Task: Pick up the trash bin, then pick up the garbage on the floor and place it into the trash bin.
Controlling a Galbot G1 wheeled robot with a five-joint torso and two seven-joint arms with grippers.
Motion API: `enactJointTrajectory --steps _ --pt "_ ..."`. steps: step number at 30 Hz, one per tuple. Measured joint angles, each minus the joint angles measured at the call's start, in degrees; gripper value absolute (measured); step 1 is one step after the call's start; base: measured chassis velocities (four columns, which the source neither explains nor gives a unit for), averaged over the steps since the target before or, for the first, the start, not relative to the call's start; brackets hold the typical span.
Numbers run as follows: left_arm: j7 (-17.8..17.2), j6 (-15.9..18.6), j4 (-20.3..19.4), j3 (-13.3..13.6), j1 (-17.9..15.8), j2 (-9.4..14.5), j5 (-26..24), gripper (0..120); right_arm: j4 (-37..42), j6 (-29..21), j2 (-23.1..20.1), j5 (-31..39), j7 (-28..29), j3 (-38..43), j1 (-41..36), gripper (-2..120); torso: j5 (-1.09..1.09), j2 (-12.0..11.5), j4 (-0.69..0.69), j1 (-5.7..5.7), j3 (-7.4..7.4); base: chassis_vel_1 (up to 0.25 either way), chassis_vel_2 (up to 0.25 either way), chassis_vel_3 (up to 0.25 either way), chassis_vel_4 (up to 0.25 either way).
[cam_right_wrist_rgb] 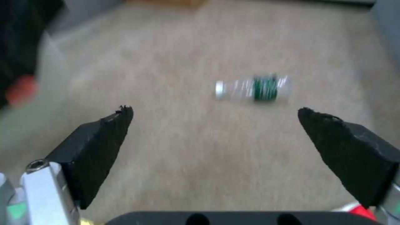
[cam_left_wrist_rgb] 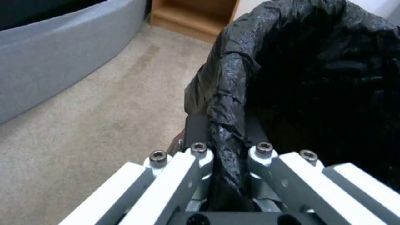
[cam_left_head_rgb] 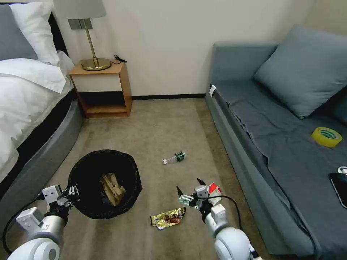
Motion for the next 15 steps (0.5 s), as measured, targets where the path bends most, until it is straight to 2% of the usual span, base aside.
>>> enactJointTrajectory --steps 1,3,7,8,10,12,13,15 --pt "0.2 0.0 0.4 0.0 -0.5 -0.1 0.2 5 -4.2 -4.9 -3.0 7.4 0.6 -4.4 6.5 100 0.0 0.0 0.0 0.0 0.0 0.0 0.0 0.0 0.0" --pt "0.2 0.0 0.6 -0.1 -0.6 -0.1 0.2 5 -5.5 -6.5 -3.9 9.3 0.5 -5.7 8.3 100 0.0 0.0 0.0 0.0 0.0 0.0 0.0 0.0 0.0" --pt "0.4 0.0 1.0 -0.7 -1.0 -0.1 0.2 5 -10.0 -13.8 -6.9 15.7 -2.0 -10.1 14.3 100 0.0 0.0 -0.01 0.0 0.0 0.0 0.0 0.0 0.0" --pt "0.4 0.0 1.0 -0.7 -1.0 -0.1 0.2 5 -10.0 -13.8 -6.9 15.7 -2.0 -10.1 14.3 100 0.0 0.0 -0.01 0.0 0.0 0.0 0.0 0.0 0.0" --pt "0.6 -0.1 1.4 -1.1 -1.0 -0.1 0.1 5 -12.1 -17.7 -7.6 17.9 -4.9 -11.4 16.8 100 0.0 0.0 -0.01 0.0 0.0 0.0 0.0 0.0 0.0" --pt "0.9 -0.3 1.9 -1.5 -1.0 -0.1 0.1 5 -14.1 -21.3 -8.4 19.7 -10.5 -12.6 18.9 100 0.0 0.0 0.0 0.0 0.0 0.0 0.0 0.0 0.0" --pt "0.9 -0.3 1.9 -1.5 -1.0 -0.1 0.1 5 -14.1 -21.3 -8.4 19.7 -10.5 -12.6 18.9 100 0.0 0.0 0.0 0.0 0.0 0.0 0.0 0.0 0.0" --pt "1.1 -0.7 2.5 -1.7 -1.0 -0.2 0.1 5 -15.7 -22.3 -9.0 20.0 -14.6 -13.9 20.3 100 0.0 0.0 -0.01 0.0 0.0 0.0 0.0 0.0 0.0"
